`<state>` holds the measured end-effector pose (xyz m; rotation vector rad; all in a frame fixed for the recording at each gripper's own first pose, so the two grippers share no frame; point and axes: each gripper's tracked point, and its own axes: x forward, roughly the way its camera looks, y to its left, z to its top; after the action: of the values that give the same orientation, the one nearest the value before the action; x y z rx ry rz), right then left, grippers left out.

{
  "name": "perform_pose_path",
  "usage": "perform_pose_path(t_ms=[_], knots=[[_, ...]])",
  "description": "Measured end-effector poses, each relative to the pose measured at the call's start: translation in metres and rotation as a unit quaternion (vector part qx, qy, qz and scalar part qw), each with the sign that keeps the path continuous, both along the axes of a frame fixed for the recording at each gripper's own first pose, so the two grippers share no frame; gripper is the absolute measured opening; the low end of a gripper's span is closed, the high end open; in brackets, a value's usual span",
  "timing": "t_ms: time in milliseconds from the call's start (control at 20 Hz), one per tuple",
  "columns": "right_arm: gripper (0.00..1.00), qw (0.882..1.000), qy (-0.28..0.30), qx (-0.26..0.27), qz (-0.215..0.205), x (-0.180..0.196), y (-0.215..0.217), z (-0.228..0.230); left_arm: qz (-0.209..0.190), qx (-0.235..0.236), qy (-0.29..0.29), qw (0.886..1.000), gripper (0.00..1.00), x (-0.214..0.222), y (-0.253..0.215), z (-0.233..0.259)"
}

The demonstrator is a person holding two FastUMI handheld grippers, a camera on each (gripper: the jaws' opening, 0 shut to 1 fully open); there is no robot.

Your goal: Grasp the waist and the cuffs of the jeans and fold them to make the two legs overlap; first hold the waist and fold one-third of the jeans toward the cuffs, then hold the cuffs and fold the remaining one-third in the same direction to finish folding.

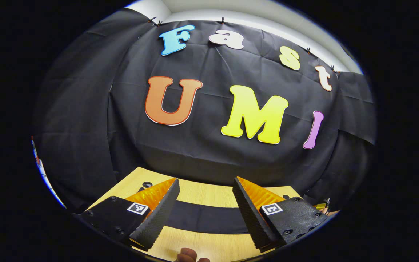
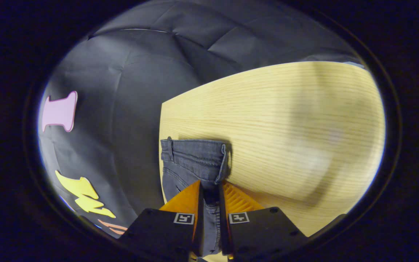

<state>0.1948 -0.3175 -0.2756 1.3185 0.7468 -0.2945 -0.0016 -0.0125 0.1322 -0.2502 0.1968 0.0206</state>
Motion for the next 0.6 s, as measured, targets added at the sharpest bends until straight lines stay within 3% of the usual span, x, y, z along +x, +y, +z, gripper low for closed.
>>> perform_pose_path(t_ms=[50, 150, 350, 450, 600], knots=[[0.19, 1.0, 0.001, -0.023, 0.01, -0.003, 0.0, 0.0, -0.001, 0.004, 0.002, 1.0, 0.97, -0.001, -0.002, 0.0], [0.02, 0.997, 0.003, -0.072, 0.025, -0.002, 0.001, 0.002, -0.004, 0.011, 0.008, 1.0, 0.97, -0.004, -0.006, -0.003], [0.02, 0.988, -0.008, -0.144, 0.05, 0.002, 0.006, 0.021, -0.004, 0.007, 0.015, 1.0, 1.0, -0.007, -0.007, -0.006], [0.02, 0.984, -0.017, -0.168, 0.055, 0.001, 0.007, 0.032, -0.002, -0.001, 0.027, 1.0, 0.97, -0.007, -0.007, -0.014], [0.02, 0.966, -0.044, -0.241, 0.085, 0.003, 0.017, 0.059, 0.0, -0.009, 0.035, 0.999, 0.97, -0.01, -0.006, -0.02]])
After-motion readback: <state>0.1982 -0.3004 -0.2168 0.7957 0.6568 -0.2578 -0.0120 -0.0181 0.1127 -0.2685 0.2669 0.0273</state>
